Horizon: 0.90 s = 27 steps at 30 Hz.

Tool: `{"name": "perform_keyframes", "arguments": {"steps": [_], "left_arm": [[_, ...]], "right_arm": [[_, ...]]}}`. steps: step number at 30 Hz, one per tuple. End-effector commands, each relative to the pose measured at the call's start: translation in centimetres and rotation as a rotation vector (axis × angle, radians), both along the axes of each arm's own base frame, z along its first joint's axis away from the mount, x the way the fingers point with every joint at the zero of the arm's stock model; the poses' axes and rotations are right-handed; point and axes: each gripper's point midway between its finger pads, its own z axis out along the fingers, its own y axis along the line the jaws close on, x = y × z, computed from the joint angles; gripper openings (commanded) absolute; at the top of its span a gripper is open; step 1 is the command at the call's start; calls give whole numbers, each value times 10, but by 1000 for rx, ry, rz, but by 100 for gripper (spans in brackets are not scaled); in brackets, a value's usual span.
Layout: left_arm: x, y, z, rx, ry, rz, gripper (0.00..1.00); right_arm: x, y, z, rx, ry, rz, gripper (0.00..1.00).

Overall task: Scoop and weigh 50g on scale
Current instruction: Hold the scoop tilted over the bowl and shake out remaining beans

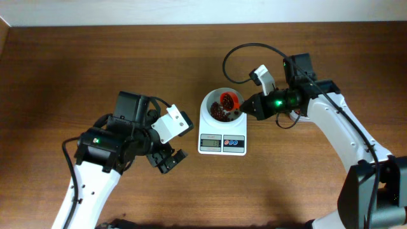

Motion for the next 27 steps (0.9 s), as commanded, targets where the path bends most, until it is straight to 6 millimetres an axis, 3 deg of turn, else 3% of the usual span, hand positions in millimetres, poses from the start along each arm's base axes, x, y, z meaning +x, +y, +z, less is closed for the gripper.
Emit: {"name": "perform_keyframes", "arguments": {"steps": [1, 19, 27], "left_arm": [[2, -2, 8, -16, -24, -16, 99], [2, -2, 8, -16, -24, -16, 99], [2, -2, 8, -16, -24, -16, 99]], "right_arm": [[2, -2, 11, -29, -56, 0, 4], [-5, -18, 42, -110, -154, -48, 4], [-6, -17, 40, -135, -157, -47, 4]]}}
